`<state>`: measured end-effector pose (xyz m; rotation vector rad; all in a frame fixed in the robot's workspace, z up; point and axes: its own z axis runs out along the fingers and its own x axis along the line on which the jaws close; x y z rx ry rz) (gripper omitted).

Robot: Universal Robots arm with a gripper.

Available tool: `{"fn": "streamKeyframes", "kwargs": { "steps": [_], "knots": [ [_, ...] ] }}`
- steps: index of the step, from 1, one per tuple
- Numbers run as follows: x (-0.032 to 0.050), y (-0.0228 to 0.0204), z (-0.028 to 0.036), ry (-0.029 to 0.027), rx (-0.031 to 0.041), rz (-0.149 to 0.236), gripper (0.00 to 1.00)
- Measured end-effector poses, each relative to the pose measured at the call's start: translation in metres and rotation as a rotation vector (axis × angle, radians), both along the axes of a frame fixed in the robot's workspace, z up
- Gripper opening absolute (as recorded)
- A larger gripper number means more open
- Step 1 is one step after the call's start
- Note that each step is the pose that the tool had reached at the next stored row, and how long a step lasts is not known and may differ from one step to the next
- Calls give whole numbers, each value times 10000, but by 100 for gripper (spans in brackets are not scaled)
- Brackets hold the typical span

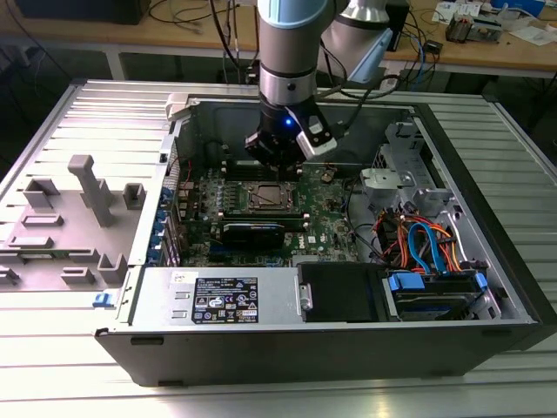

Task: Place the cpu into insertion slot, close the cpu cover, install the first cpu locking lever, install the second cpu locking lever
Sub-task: 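Install the second cpu locking lever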

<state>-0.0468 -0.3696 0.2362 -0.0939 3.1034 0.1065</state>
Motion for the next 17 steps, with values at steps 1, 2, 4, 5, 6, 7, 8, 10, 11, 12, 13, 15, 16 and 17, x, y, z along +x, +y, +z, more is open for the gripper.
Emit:
{"fn": "streamKeyframes", "kwargs": {
  "steps": [1, 2, 4, 5, 6, 7, 8, 10, 11, 12, 13, 15, 16, 17],
  "knots": [
    [0, -2, 1, -1, 2, 1, 11],
    [0, -5, 1, -2, 3, 0, 11],
    [0, -31, 2, 0, 1, 0, 11],
    [0, -47, 2, 0, 1, 0, 11],
    [0, -66, 2, 0, 1, 0, 11],
    [0, -89, 1, -1, 2, -1, 11],
    [0, -107, 1, -1, 2, -1, 11],
    [0, -169, 2, -1, 1, 0, 11],
    [0, -189, 1, -1, 2, 0, 11],
    [0, -205, 1, -1, 2, 0, 11],
    [0, -231, 1, 0, 1, 1, 11],
    [0, -274, 2, 0, -1, 0, 11],
    [-1, -276, 4, 0, -1, -1, 11],
    [-1, -278, 9, 0, -1, -2, 11]
  ]
}}
